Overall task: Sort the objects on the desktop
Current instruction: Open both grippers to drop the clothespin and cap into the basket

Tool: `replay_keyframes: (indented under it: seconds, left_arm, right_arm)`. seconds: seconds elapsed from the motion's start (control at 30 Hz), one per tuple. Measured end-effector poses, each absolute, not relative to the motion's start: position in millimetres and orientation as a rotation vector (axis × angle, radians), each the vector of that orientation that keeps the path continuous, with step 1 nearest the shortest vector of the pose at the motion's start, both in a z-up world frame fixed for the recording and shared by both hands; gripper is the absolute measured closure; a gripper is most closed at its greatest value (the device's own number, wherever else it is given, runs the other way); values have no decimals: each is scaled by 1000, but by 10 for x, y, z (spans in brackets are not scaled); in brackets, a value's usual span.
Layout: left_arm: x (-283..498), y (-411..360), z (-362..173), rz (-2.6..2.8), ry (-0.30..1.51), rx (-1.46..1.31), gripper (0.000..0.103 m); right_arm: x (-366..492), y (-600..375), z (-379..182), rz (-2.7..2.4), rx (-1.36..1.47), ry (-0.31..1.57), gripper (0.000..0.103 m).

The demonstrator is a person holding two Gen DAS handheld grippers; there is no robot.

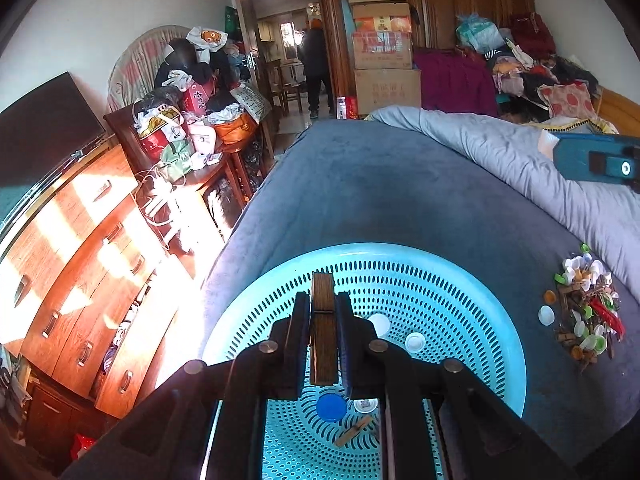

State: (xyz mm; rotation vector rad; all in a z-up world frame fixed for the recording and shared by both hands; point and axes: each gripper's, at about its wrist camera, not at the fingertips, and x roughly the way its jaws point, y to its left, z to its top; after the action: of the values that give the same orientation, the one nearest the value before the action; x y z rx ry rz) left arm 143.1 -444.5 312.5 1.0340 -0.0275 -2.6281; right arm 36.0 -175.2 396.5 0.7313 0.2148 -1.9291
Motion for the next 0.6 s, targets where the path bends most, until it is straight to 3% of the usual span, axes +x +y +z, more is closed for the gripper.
replay_keyframes:
  seconds: [0.6]
  left_arm:
    - [1407,-4440,3066,-2615,-41,1044,90]
  right_arm:
    - [355,-1834,3828,-1902,759,212,72]
